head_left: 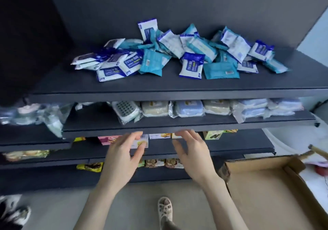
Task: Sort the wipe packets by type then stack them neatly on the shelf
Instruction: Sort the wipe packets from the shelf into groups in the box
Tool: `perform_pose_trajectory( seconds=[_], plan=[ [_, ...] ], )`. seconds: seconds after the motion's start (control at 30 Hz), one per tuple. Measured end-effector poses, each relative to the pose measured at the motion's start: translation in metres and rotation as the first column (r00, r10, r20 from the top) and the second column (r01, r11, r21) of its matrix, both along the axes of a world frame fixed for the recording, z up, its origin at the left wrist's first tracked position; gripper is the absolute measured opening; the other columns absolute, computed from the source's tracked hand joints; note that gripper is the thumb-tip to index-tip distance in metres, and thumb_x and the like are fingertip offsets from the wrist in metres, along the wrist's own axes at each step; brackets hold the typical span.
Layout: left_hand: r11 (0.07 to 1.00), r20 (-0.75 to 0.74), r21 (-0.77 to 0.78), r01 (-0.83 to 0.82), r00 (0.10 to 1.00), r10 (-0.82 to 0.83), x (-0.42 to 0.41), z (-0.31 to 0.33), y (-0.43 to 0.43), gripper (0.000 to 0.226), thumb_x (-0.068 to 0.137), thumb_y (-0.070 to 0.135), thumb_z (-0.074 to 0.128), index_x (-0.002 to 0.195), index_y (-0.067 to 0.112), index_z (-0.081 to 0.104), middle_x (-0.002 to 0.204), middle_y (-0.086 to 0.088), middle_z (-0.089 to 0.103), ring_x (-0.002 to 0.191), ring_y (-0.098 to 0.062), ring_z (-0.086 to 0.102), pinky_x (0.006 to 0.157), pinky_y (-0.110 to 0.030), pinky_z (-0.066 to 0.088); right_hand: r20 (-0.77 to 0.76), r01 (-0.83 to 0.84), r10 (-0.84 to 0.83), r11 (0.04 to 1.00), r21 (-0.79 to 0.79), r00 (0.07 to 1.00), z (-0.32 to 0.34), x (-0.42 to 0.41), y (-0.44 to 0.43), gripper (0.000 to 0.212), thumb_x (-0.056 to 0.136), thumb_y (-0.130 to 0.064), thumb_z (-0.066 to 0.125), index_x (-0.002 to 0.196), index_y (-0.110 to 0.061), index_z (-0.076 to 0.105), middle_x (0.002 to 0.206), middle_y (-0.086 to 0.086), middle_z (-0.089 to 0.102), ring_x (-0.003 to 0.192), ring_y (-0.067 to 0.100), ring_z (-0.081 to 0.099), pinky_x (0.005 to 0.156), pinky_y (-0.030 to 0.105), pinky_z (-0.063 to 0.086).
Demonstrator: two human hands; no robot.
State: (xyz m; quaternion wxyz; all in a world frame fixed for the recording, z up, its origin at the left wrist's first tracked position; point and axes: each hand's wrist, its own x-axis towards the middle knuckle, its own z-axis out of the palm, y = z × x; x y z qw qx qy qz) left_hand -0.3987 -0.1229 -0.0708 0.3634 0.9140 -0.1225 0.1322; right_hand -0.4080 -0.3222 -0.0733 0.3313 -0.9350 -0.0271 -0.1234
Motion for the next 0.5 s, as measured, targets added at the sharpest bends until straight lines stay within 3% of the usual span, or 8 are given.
perform_pose_trajectory(
  seconds=[0.07,0.2,0.33,0.5],
  plan=[
    [0.999,0.024,-0.026,-0.042,0.999,0.043,0.024,0.01,0.018,0.026,0.089,0.025,0.063,0.114,0.016,0.064,0.1,0.008,0.066,0.092,-0.012,0.063,0.079,-0.033,0.051,0.038,-0.041,0.041,0.999,-0.002,0.998,0.014,0.03,0.017,0.024,0.096,-0.025,0.053,0.115,-0.013,0.062,0.115,-0.003,0.059,0.104,0.021,0.056,0.082,0.035,0.049],
    [0.995,0.133,-0.055,-0.078,0.987,0.085,0.083,0.035,0.048,0.028,0.091,0.03,0.06,0.115,0.015,0.063,0.099,0.006,0.067,0.092,-0.012,0.064,0.076,-0.03,0.051,0.11,-0.1,0.1,0.995,-0.007,0.989,0.044,0.097,0.046,0.023,0.095,-0.023,0.054,0.115,-0.013,0.062,0.115,-0.004,0.059,0.101,0.021,0.057,0.081,0.033,0.048],
    [0.991,0.193,-0.071,-0.11,0.973,0.122,0.143,0.049,0.07,0.026,0.088,0.022,0.064,0.113,0.015,0.063,0.098,0.005,0.067,0.091,-0.012,0.063,0.069,-0.025,0.048,0.157,-0.12,0.118,0.993,0.004,0.981,0.066,0.164,0.071,0.023,0.094,-0.023,0.056,0.113,-0.013,0.063,0.113,-0.002,0.06,0.094,0.025,0.059,0.079,0.035,0.049],
    [0.989,0.228,-0.024,-0.145,0.963,0.146,0.214,0.053,0.097,0.028,0.089,0.021,0.064,0.115,0.011,0.063,0.106,0.002,0.066,0.098,-0.015,0.061,0.083,-0.033,0.05,0.162,-0.143,0.143,0.99,-0.01,0.976,0.075,0.237,0.103,0.022,0.093,-0.022,0.058,0.111,-0.011,0.065,0.108,0.001,0.062,0.097,0.027,0.058,0.08,0.039,0.049]
  ],
)
